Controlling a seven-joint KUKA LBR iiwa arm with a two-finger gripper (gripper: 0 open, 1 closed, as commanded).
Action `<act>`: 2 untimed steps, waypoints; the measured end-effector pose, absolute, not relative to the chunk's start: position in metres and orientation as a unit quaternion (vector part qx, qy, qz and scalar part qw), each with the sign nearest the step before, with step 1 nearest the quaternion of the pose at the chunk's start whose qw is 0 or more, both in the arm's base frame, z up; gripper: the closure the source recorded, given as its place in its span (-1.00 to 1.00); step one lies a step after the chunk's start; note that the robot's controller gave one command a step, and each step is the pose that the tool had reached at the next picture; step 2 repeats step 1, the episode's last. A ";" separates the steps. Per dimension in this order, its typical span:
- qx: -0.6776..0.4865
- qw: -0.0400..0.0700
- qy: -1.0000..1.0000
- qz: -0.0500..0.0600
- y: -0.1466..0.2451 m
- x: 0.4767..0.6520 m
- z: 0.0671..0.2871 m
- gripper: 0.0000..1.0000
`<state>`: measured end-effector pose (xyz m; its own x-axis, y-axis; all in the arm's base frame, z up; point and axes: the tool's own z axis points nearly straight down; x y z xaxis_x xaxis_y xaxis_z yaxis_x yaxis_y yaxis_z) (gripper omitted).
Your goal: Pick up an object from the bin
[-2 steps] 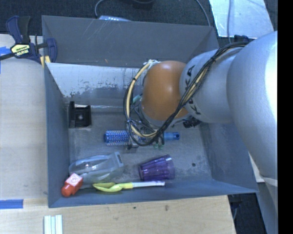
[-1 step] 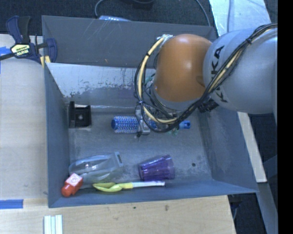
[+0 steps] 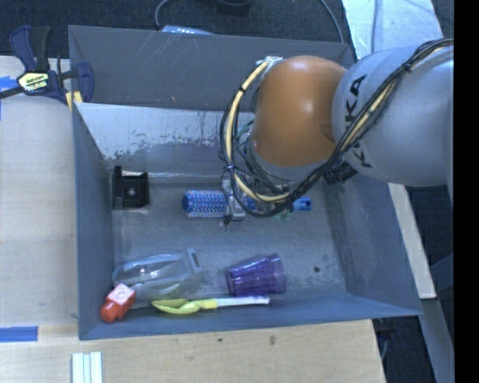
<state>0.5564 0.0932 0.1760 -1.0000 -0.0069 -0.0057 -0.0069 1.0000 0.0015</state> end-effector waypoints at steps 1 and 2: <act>-0.017 0.003 1.000 0.001 0.080 0.576 0.283 1.00; -0.017 0.003 1.000 0.001 0.080 0.576 0.283 1.00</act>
Offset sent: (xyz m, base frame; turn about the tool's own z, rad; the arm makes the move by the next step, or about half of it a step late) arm 0.0000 0.0000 0.0000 0.0000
